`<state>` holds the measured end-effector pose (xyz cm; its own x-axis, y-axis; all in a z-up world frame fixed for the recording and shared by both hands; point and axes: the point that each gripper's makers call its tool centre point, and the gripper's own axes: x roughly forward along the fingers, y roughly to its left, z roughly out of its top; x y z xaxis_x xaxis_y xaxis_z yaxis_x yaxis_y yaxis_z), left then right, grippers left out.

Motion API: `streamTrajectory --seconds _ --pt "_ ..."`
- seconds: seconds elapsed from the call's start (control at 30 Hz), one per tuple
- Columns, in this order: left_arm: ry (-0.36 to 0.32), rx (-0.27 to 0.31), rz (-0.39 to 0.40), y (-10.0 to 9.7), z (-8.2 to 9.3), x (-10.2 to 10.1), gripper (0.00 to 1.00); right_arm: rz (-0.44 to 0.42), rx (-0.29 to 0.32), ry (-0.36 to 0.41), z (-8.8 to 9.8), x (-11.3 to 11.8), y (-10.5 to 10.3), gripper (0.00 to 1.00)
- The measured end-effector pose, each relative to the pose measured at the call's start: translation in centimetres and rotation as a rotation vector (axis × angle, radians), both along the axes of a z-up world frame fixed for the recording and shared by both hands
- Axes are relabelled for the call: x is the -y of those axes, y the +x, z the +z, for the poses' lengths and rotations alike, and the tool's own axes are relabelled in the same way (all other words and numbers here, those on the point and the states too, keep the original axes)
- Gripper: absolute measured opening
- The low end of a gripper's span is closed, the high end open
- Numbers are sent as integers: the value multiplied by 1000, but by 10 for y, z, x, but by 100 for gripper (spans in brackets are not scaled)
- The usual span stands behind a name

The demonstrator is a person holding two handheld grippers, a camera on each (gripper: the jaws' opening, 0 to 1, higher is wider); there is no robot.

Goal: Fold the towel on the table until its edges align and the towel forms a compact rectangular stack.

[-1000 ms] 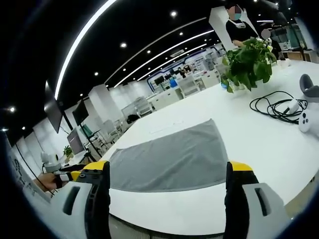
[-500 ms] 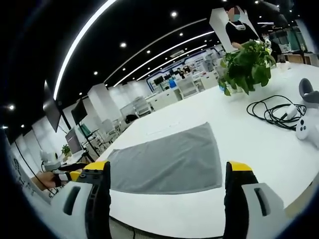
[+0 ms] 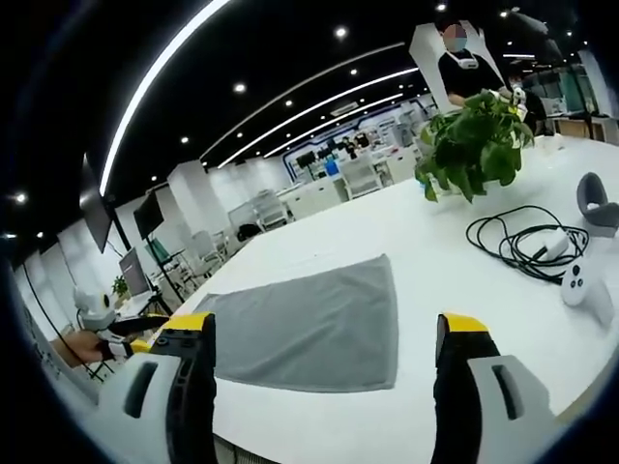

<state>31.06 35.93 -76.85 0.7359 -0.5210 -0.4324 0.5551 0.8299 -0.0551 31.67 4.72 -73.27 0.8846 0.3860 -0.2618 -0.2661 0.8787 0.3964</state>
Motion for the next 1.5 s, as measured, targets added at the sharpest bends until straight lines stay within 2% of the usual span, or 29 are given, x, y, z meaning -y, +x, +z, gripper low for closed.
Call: streamTrajectory --seconds 0.2,0.37,0.5,0.67,0.97,1.07,1.1,1.17,1.33,1.43,1.5 --pt "15 -6 -47 8 -2 26 97 -12 17 -9 5 19 13 94" --pt "0 -25 -75 6 -5 44 96 -12 31 -4 7 24 23 93" --pt "18 -27 -94 6 -6 57 96 -13 35 0 6 30 32 92" --pt "38 -7 -122 8 -8 70 96 8 37 4 -4 28 41 92" --pt "52 -5 -149 9 -17 98 96 45 40 5 -20 24 61 90" --pt "73 1 -176 9 -19 107 96 55 37 7 -24 22 66 89" --pt "112 21 -205 10 -23 112 96 61 35 6 -27 20 70 89" --pt "165 8 -241 10 -32 117 96 65 27 4 -32 18 74 89" --pt "168 24 -309 15 -38 140 96 94 29 -28 -39 13 85 88" --pt "206 40 -367 19 -40 153 95 103 31 -36 -43 13 97 86" --pt "202 49 -395 21 -40 165 92 108 32 -40 -45 12 104 85"
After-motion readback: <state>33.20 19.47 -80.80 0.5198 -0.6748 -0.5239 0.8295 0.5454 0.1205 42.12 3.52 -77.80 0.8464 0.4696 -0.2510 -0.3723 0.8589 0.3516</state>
